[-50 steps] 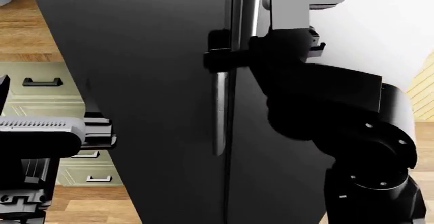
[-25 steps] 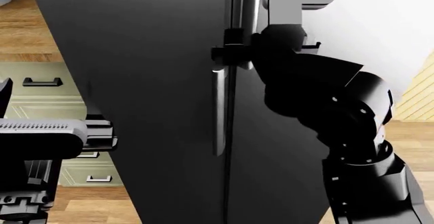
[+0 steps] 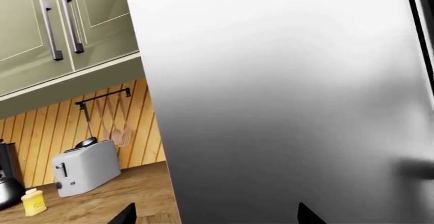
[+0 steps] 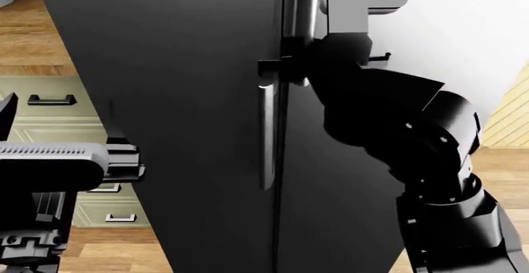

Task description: Open the fridge door

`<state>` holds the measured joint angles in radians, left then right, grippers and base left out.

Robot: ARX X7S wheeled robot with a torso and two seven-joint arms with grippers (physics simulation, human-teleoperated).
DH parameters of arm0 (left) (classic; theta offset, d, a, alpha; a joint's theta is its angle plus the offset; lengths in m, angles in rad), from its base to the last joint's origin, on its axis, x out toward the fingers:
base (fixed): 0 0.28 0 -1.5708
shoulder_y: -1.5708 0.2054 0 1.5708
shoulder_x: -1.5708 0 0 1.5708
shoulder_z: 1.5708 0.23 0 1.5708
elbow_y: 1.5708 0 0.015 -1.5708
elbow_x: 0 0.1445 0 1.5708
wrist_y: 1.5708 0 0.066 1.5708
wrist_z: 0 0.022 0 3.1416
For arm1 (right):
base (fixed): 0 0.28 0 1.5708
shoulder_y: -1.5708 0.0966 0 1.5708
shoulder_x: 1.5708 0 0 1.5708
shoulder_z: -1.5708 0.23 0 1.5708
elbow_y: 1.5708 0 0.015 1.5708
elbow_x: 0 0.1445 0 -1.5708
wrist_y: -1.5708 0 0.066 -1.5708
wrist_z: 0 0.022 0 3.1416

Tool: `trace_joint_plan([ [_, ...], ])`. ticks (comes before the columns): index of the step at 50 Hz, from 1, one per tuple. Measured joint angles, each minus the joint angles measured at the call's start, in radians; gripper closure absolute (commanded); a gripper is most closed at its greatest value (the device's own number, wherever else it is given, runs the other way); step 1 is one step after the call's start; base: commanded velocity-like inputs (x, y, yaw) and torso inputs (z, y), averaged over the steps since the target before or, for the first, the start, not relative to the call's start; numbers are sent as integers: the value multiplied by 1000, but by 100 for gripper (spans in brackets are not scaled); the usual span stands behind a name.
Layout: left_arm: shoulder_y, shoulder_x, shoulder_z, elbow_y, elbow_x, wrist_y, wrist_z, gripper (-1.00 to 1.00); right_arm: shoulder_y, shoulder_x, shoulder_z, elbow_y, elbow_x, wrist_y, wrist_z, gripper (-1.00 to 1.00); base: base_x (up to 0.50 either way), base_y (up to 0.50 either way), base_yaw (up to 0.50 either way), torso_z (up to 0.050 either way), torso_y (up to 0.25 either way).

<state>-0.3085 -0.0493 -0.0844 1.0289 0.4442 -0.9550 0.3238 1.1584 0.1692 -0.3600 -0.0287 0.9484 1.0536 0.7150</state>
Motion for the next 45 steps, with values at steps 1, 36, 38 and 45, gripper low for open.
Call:
trace_joint_plan([
  [1,0,0,1,0,0,0,0,-100,-6,4,3,-13,8,4,6,100,0,0,0,0,0],
  [36,-29,-19,53,-14,-8,-27,-29,-100,-348,269,290,-644,457,67,215,100,0,0,-1,0,1],
  [38,-30,-20,57,-15,-9,-28,-31,-100,-370,290,314,-670,486,59,218,100,0,0,-1,0,5],
  [45,-32,-23,65,-16,-10,-32,-36,-100,-439,349,390,-744,558,31,216,100,0,0,-1,2,4],
])
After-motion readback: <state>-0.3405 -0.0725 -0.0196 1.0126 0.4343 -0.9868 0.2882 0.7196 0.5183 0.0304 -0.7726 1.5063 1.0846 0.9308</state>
